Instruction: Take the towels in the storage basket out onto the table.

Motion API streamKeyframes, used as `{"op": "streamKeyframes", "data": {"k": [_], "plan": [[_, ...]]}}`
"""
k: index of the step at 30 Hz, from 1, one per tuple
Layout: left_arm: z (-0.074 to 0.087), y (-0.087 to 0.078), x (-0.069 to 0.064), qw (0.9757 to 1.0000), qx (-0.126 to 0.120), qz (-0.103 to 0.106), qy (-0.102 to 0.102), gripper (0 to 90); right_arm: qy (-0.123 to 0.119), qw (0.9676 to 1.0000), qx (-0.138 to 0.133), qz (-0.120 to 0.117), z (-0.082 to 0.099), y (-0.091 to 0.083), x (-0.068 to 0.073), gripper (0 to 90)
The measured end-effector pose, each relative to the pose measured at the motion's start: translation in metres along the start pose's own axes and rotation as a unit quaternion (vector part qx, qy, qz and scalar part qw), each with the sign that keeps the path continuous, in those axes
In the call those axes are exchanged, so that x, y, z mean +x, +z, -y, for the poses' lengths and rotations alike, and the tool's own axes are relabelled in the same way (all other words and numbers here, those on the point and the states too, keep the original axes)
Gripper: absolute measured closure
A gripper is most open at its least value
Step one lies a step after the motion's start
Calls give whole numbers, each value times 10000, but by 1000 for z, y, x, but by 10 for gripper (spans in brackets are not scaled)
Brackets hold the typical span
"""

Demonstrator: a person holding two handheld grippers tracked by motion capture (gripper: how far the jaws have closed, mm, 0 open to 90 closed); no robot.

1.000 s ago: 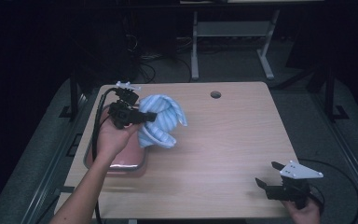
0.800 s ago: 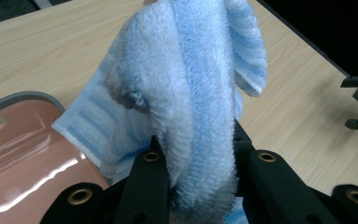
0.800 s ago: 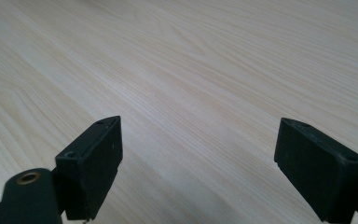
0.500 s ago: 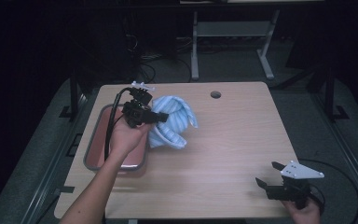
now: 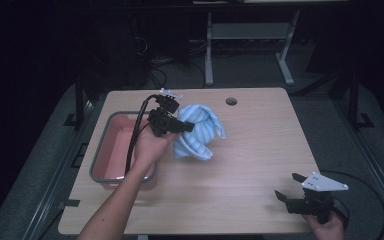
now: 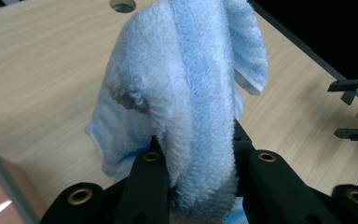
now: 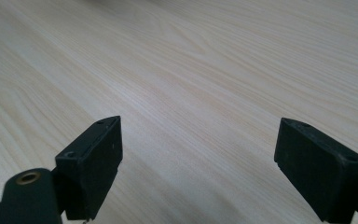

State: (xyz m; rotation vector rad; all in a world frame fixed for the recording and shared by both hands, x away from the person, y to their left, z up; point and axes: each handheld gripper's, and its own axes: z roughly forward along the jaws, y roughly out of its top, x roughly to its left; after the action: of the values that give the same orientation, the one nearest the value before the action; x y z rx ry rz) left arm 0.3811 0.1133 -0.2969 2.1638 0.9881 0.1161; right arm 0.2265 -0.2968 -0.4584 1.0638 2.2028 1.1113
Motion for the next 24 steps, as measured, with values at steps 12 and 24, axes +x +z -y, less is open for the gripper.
{"op": "streamKeyframes", "data": {"k": [12, 24], "plan": [[-5, 23, -8, 9998, 83, 129, 89, 752, -8, 10000, 13, -3, 0, 1, 0, 146], [-3, 50, -14, 9997, 189, 151, 84, 751, 54, 10000, 11, -7, -1, 0, 2, 145]]}}
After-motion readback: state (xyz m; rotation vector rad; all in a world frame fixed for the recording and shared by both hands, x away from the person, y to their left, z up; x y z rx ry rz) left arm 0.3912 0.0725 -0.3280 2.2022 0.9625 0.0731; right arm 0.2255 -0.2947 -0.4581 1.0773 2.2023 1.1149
